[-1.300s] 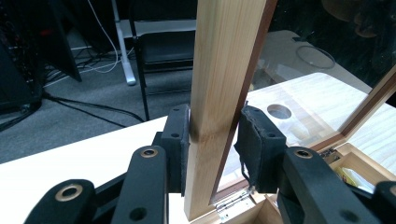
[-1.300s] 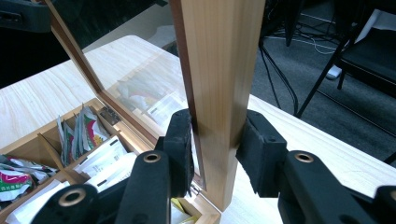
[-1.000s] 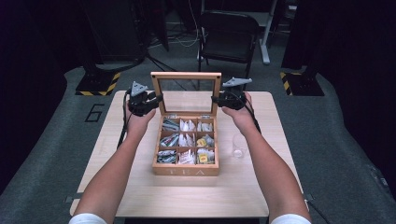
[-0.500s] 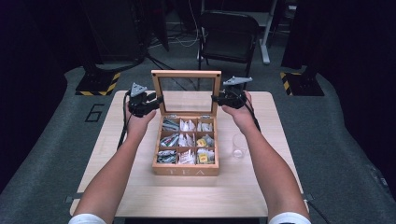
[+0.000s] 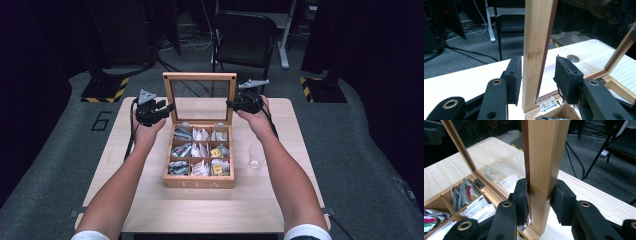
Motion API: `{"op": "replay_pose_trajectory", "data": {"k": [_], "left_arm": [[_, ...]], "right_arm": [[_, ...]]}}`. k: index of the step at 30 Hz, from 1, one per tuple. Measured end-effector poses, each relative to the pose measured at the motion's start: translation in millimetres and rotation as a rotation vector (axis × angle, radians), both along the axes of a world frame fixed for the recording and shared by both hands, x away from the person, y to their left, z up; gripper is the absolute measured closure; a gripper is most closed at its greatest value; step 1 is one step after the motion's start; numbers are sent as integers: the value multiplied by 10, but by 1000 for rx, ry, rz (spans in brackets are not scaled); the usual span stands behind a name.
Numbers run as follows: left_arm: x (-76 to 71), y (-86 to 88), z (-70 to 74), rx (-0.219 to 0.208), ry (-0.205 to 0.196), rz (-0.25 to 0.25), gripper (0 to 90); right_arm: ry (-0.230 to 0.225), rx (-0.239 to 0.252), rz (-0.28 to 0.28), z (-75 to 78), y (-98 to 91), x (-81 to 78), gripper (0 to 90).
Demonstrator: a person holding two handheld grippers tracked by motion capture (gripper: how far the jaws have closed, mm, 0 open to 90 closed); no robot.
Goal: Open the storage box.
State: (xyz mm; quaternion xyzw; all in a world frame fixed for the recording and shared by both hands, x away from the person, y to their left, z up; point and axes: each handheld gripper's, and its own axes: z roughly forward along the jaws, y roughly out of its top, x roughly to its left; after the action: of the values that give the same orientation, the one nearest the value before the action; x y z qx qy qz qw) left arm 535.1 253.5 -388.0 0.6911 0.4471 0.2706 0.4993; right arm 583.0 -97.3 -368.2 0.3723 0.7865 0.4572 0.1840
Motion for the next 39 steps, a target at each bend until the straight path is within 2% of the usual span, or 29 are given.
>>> {"op": "replay_pose_trajectory", "data": {"k": [11,16,24,27,39], "left_arm": [[-24,17,22,9,7,-3,572],[-50,26,38,29,5,3,572],[-79,15,58,25,8,-19,570],[-90,3,65,20,-3,-21,570],[-92,-1,61,22,7,-24,565]], "right_arm": [[8,15,-10,-10,-1,50,663],[10,26,-19,-23,-4,81,663],[52,18,-31,1,12,160,661],[52,19,-30,-3,9,183,660],[66,45,-55,-37,14,244,656]]}}
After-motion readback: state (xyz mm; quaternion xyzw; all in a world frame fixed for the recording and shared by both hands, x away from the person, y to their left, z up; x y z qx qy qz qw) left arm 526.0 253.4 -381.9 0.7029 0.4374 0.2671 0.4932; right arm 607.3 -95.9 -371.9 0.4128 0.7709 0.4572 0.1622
